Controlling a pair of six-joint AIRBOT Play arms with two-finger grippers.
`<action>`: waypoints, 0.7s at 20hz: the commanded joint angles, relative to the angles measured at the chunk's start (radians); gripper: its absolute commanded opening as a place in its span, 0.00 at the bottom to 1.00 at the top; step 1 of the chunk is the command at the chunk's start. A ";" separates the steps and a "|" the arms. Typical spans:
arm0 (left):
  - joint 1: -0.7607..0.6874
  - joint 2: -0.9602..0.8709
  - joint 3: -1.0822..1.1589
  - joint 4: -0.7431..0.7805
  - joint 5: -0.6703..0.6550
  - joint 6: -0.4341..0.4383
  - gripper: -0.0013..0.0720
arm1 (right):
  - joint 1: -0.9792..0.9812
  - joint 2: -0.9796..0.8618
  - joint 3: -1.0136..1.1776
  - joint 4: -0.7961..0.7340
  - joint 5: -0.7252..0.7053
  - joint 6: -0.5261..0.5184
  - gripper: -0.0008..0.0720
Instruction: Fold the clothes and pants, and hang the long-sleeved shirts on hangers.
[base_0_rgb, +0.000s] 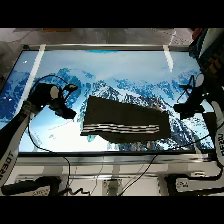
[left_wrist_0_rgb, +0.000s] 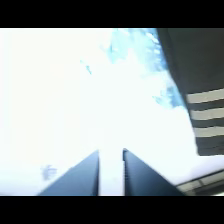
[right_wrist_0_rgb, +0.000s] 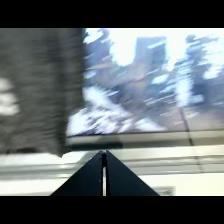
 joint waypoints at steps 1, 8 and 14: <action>0.001 0.059 0.016 0.099 0.002 -0.014 0.02 | -0.119 0.003 0.027 0.019 -0.039 -0.085 0.04; 0.001 0.093 0.016 0.068 0.013 -0.014 0.04 | -0.388 0.002 -0.140 0.748 -0.125 -0.425 0.54; -0.001 0.070 0.016 0.057 0.013 -0.014 0.04 | -0.258 -0.002 -0.330 0.618 -0.377 -0.434 0.88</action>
